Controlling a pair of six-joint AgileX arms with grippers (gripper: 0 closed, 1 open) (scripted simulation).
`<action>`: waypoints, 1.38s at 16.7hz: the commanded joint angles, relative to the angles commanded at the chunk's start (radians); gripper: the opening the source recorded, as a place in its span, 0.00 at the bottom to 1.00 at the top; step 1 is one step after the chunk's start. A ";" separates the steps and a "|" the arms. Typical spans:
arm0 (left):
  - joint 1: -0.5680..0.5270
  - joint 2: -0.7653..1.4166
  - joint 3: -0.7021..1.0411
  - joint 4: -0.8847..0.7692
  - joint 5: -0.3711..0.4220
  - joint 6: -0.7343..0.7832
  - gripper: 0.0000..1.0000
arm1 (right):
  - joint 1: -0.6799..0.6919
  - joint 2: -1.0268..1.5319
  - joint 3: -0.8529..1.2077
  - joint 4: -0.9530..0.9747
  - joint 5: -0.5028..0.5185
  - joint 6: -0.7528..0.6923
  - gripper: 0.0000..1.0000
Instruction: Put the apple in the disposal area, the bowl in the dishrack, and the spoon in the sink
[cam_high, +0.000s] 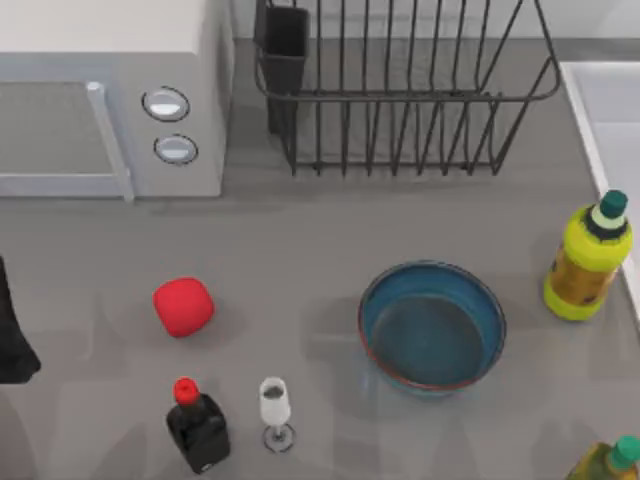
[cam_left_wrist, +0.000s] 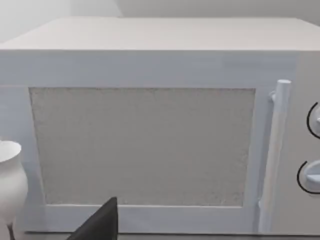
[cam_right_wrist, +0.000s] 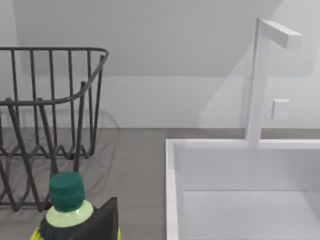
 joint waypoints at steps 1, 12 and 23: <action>0.000 0.000 0.000 0.000 0.000 0.000 1.00 | 0.000 0.000 0.000 0.000 0.000 0.000 1.00; -0.134 0.565 0.437 -0.341 -0.006 0.188 1.00 | 0.000 0.000 0.000 0.000 0.000 0.000 1.00; -0.355 1.644 1.185 -0.866 0.002 0.473 1.00 | 0.000 0.000 0.000 0.000 0.000 0.000 1.00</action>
